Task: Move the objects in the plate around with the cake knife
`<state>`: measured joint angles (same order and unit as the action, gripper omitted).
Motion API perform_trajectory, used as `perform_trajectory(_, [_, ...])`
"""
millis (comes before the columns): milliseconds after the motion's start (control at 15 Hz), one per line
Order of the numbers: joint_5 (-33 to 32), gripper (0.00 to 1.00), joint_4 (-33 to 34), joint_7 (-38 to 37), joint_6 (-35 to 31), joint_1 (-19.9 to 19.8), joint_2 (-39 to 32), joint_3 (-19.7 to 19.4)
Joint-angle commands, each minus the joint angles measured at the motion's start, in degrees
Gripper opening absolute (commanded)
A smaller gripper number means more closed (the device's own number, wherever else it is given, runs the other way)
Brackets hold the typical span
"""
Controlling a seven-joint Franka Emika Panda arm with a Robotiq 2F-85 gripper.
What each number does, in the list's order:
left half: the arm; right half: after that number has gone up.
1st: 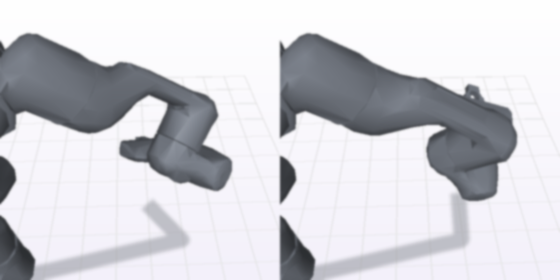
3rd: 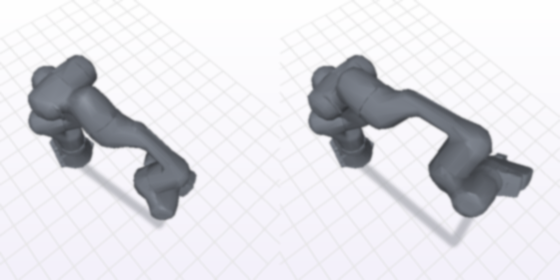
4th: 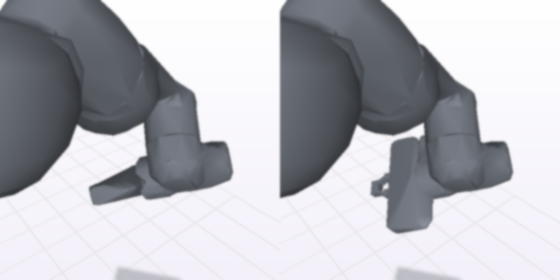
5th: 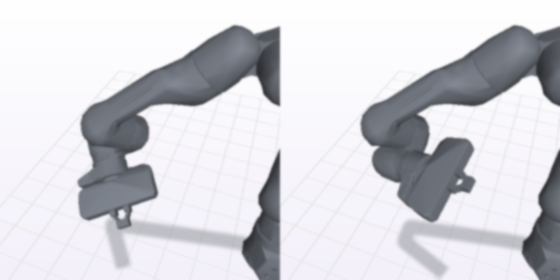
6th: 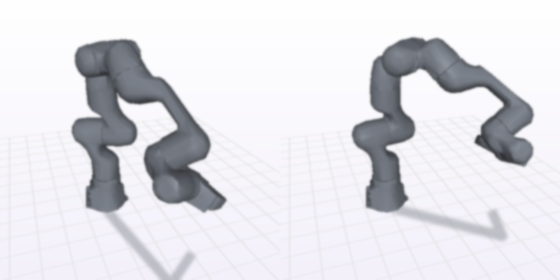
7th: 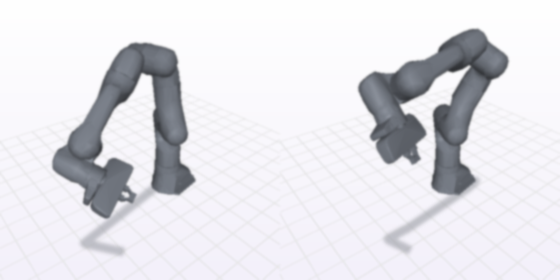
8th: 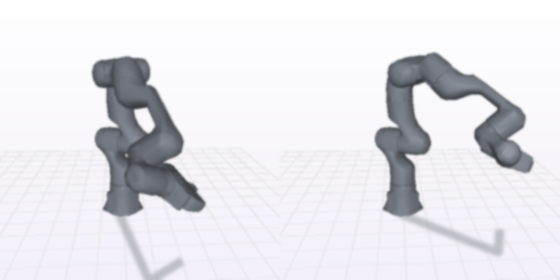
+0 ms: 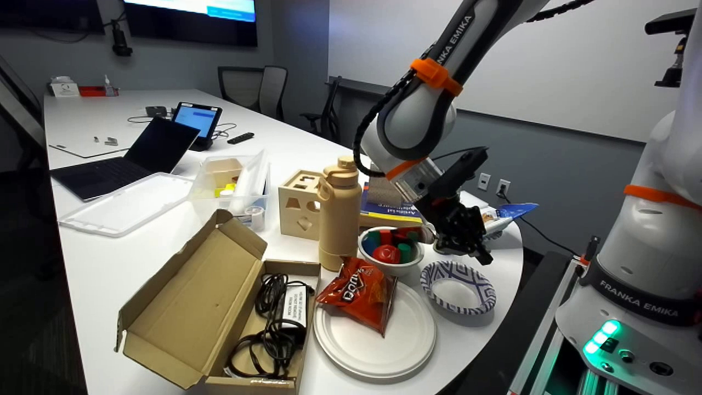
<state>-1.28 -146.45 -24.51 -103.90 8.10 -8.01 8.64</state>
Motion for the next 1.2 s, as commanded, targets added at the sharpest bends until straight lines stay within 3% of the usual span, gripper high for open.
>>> perform_trajectory(0, [-1.1, 0.01, 2.1, 0.0, 1.3, 1.1, -3.1, -0.5])
perform_trajectory(667, [2.4, 0.01, 3.2, 7.5, 0.0, 1.3, -7.1, 0.1])
perform_trajectory(1133, [11.4, 0.01, 3.6, 15.8, -1.8, 0.2, -6.1, 0.6])
